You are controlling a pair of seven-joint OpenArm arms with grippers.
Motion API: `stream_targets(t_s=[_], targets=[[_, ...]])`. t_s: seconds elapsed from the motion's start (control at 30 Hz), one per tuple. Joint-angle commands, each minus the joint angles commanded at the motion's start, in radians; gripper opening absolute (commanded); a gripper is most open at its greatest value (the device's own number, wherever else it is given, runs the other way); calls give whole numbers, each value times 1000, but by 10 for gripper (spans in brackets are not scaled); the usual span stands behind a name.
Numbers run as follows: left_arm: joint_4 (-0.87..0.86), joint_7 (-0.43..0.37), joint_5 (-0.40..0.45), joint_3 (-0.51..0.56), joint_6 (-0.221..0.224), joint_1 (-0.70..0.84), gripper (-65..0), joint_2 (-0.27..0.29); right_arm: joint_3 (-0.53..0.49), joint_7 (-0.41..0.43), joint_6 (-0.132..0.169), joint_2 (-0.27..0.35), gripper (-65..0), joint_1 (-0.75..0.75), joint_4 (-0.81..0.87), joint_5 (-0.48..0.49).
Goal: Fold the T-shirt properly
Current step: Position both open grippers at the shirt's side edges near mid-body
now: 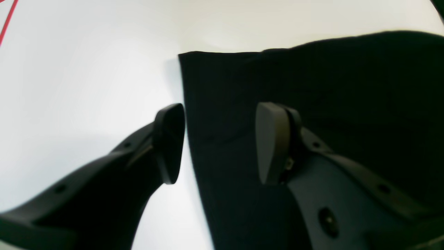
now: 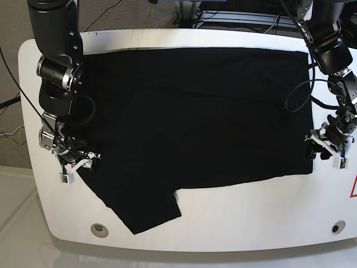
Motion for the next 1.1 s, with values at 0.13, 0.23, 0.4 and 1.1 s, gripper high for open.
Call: stream_targets(t_s=[0.13,0.23,0.4,1.1], targets=[[3,3,-3,1,2,-2,-336,2,-24,5,-8,9,-307,0,-3,-1],[-4,5,3,-4,-2,3,-337,1,-44,14,-8,24,-308,-4,-17,20],[1,4,1,-1,-2,6,-336,3,-60,26,-8,26,-308,-10,-23,30],[-4,12,3,-4,0,15,-337,2,-78,83,-8,28,-309,-16,-28,31]])
